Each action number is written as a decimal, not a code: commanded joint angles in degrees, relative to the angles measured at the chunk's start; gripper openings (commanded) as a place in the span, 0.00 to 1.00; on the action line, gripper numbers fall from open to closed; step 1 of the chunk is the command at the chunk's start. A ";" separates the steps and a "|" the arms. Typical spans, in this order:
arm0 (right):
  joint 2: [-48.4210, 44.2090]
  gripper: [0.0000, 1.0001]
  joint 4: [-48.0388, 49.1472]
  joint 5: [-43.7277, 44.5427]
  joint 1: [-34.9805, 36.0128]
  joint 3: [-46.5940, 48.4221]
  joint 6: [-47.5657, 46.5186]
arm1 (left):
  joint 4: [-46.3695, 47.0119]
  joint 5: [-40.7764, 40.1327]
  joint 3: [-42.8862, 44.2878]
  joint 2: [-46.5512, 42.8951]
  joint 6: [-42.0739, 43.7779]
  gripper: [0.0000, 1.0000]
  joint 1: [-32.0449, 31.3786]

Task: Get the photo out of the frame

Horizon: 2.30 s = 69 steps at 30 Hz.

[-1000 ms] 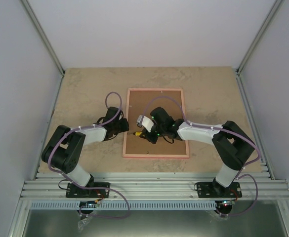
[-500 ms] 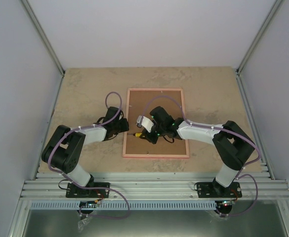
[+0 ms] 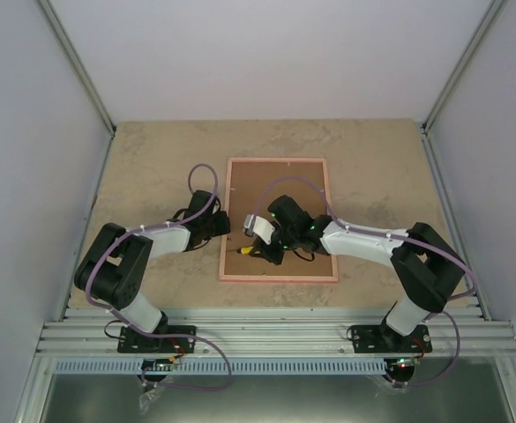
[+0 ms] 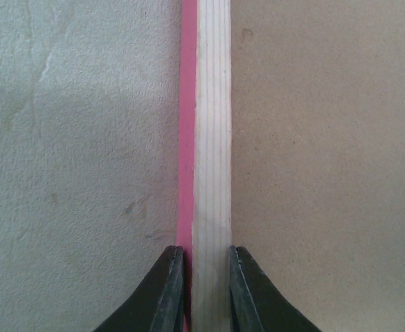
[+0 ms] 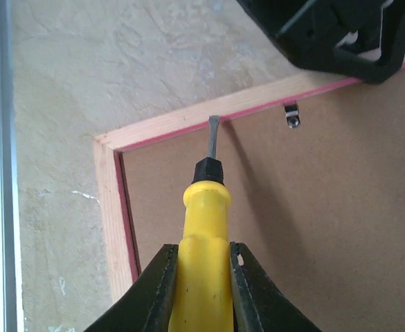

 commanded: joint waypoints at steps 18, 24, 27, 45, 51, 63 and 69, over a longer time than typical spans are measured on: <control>0.83 0.00 5.45 9.41 -0.04 0.80 4.97 | -4.87 2.15 -0.51 1.98 -1.50 0.13 -0.20; 2.84 0.00 5.45 9.74 -0.09 1.61 5.22 | -5.16 2.10 -0.41 2.06 -1.29 0.13 -0.20; 4.04 0.00 4.17 9.90 -0.12 2.82 5.50 | -5.08 2.34 -0.39 2.08 -1.26 0.13 -0.20; 8.55 0.00 -8.95 3.17 -0.33 9.36 4.88 | -5.08 2.35 -0.43 2.03 -1.42 0.13 -0.20; 8.42 0.00 -11.99 0.78 -0.32 10.35 5.05 | -5.17 1.70 -0.60 1.52 -1.57 0.13 -0.16; 7.84 0.01 -14.50 -0.69 -0.32 10.96 3.93 | -5.26 0.97 -0.62 1.02 -1.57 0.13 -0.20; 8.41 0.00 -15.70 -2.22 -0.32 11.33 3.20 | -5.26 0.85 -0.66 0.85 -1.57 0.12 -0.21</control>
